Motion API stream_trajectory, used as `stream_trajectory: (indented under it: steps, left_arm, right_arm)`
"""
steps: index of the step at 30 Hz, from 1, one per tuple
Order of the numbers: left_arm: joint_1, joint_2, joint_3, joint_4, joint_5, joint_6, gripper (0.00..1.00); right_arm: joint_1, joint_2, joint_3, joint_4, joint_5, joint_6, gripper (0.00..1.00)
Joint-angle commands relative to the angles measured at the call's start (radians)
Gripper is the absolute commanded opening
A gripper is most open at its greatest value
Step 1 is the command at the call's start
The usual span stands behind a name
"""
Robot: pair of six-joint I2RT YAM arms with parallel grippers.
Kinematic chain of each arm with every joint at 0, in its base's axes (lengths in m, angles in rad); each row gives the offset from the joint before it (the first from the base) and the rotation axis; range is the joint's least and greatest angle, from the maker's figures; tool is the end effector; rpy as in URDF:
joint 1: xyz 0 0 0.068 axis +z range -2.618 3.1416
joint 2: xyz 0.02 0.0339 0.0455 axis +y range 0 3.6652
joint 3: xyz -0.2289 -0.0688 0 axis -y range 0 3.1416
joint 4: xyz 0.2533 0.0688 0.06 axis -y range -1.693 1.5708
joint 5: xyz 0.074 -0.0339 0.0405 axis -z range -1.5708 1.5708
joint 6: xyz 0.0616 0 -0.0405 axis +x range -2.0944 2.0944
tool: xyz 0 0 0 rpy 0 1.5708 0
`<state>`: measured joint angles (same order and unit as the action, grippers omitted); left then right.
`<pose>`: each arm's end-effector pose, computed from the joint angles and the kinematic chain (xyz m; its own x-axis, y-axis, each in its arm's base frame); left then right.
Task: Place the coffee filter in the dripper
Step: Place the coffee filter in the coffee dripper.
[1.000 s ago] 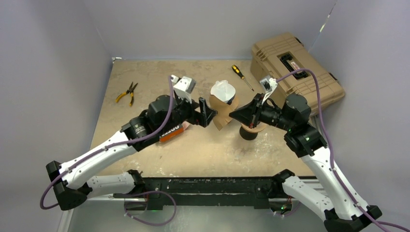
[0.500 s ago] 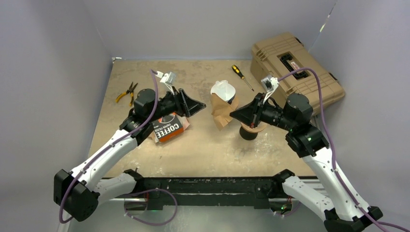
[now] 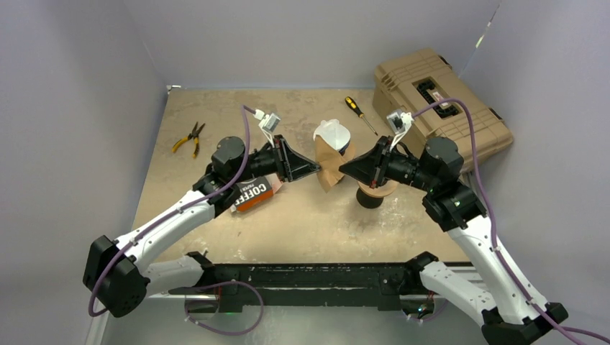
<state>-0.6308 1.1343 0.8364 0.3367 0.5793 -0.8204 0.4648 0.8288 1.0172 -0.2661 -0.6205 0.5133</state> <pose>0.2292 -0.2091 0.3088 -0.6627 -0.2739 -0.6969 0.6607 0.2241 -0.7164 0.1865 0.1336 0.3790 -0.4940 0.1992 -0.8463 -0.7350 0.4243 0.5289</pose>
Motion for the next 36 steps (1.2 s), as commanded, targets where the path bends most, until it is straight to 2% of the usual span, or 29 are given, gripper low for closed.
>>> stream_trajectory:
  steps: [1, 5, 11, 14, 19, 22, 25, 30, 32, 36]
  left_arm:
    - [-0.015, -0.025, 0.033, 0.07, 0.026, -0.008, 0.25]
    - [-0.015, -0.071, 0.038, 0.062, 0.025, -0.011, 0.2]
    - [-0.015, -0.117, 0.058, 0.031, 0.017, -0.02, 0.0]
    - [-0.013, -0.138, 0.088, -0.015, 0.008, 0.004, 0.0]
    - [-0.014, -0.168, 0.121, 0.001, 0.003, -0.008, 0.0]
    - [-0.012, -0.179, 0.123, 0.044, 0.007, -0.032, 0.07]
    - [-0.003, -0.194, 0.119, 0.055, 0.003, -0.032, 0.18]
    - [0.02, -0.219, 0.106, -0.042, -0.049, 0.013, 0.43]
    - [0.022, -0.21, 0.1, -0.118, -0.104, 0.039, 0.49]
    - [0.034, -0.161, 0.073, -0.218, -0.168, 0.052, 0.51]
  right_arm:
    - [0.001, 0.01, 0.009, 0.015, 0.052, 0.013, 0.0]
    - [0.001, 0.021, 0.004, 0.011, 0.073, 0.02, 0.0]
    - [0.001, 0.039, -0.002, -0.004, 0.109, 0.03, 0.0]
    - [0.0, 0.042, -0.004, -0.015, 0.126, 0.027, 0.0]
    - [0.0, 0.038, -0.02, -0.01, 0.127, 0.021, 0.0]
    - [0.001, 0.029, -0.027, -0.007, 0.128, 0.019, 0.0]
    - [0.001, 0.02, -0.029, -0.008, 0.13, 0.013, 0.0]
    - [0.0, 0.001, -0.034, 0.004, 0.103, 0.007, 0.0]
    - [0.001, -0.009, -0.034, 0.022, 0.075, 0.007, 0.0]
    - [0.0, -0.036, -0.03, 0.064, 0.015, 0.003, 0.0]
